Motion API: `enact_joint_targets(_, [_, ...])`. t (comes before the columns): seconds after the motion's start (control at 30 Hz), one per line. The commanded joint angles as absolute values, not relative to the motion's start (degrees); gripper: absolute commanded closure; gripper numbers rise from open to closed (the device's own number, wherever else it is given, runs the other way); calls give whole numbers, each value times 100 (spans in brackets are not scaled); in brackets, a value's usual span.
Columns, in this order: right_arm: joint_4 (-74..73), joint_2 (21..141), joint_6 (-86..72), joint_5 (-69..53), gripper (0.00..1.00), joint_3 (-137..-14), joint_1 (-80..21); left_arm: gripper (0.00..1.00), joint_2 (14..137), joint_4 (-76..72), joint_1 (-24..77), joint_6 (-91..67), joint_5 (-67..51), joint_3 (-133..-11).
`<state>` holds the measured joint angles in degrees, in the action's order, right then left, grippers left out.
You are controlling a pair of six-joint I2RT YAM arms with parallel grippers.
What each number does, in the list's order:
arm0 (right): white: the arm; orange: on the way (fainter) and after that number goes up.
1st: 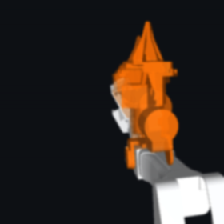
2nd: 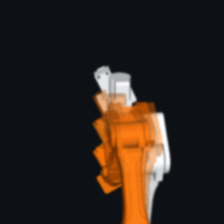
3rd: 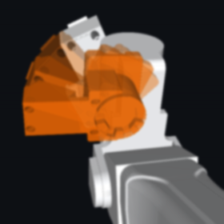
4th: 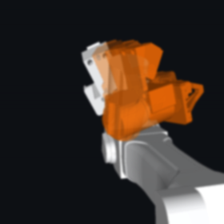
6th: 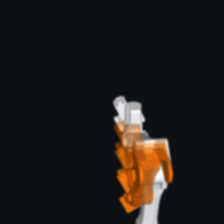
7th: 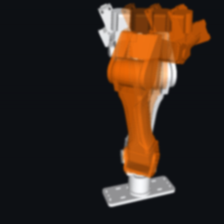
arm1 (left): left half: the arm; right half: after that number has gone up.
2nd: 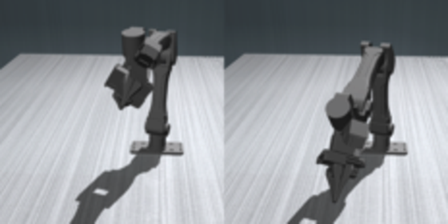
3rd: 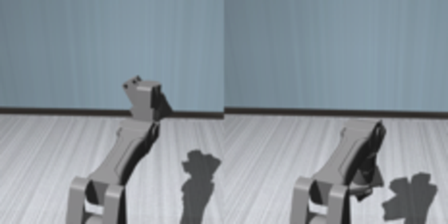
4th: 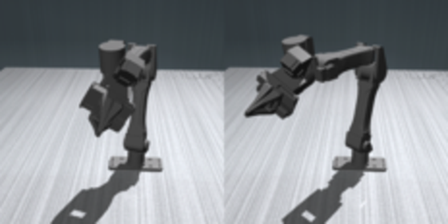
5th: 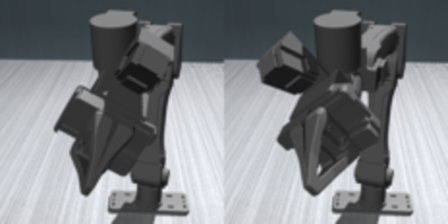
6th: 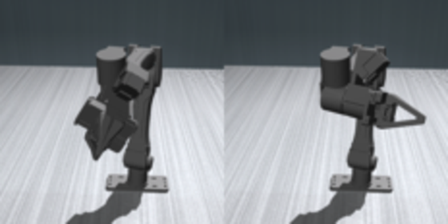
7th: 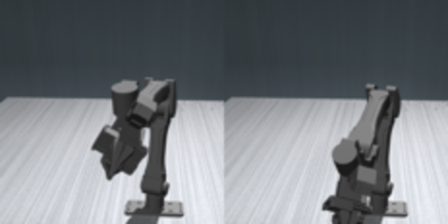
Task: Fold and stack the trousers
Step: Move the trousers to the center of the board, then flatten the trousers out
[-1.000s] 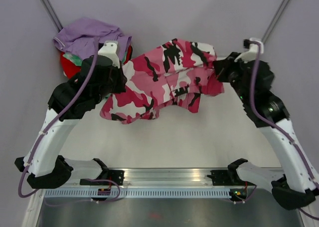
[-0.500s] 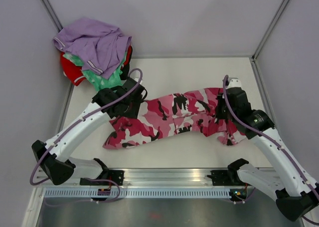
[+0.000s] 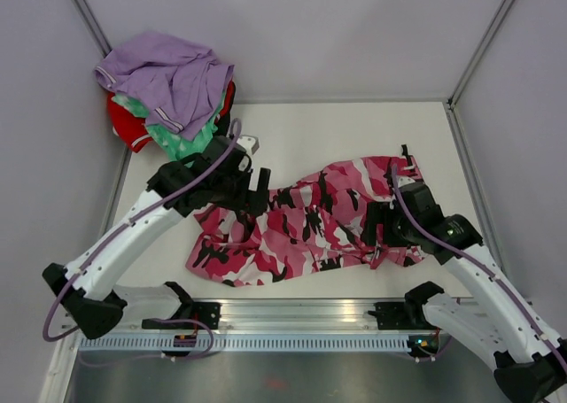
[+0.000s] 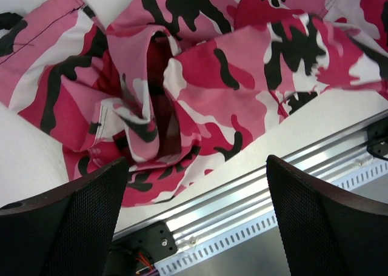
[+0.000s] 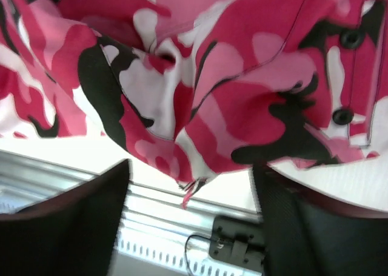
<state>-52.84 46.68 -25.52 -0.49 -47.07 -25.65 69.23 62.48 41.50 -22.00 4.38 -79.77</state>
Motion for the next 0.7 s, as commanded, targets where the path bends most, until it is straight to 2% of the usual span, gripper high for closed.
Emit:
enact_joint_targets(0.0, [-5808, 4517, -2645, -179, 3, -5322, -2549, 0, 7722, 5732, 4209, -2390, 404, -8033])
enact_joint_targets(0.1, [-5801, 4745, -2812, 542, 2, -6358, -2549, 2, 8111, 5239, 4455, -2522, 658, -7998])
enact_joint_targets(0.23, [-5074, 5892, -2751, 2087, 2, -6969, -2496, 7, 9084, 5071, 5139, -2697, 1203, -8016])
enact_joint_targets(0.3, [-4765, 6440, -2532, 2267, 2, -7171, -2147, 11, 9342, 5098, 5369, -2908, 1625, -7728])
enact_joint_targets(0.33, [-4433, 6938, -2479, 2033, 2, -7241, -1944, 22, 9421, 5098, 5370, -3170, 1669, -7586])
enact_joint_targets(0.4, [-4054, 7311, -2435, 1715, 2, -7260, -1375, 37, 9483, 4976, 5361, -3505, 1871, -6965])
enact_joint_targets(0.43, [-3591, 7582, -2408, 1592, 2, -7208, -1223, 49, 9457, 4931, 5344, -3829, 1924, -6770])
enact_joint_targets(0.5, [-3105, 7812, -2373, 1529, 2, -7093, -960, 57, 9265, 4878, 5204, -4164, 1934, -6183])
enact_joint_targets(0.53, [-2972, 8022, -2356, 1538, 2, -7049, -888, 73, 9159, 4834, 5151, -4471, 1916, -6005])
enact_joint_targets(0.63, [-2331, 8384, -2364, 1442, 2, -6742, -642, 90, 8597, 4650, 4817, -4894, 1715, -5345])
enact_joint_targets(0.67, [-2216, 8507, -2382, 1354, 2, -6628, -572, 90, 8430, 4580, 4703, -4939, 1557, -5187])
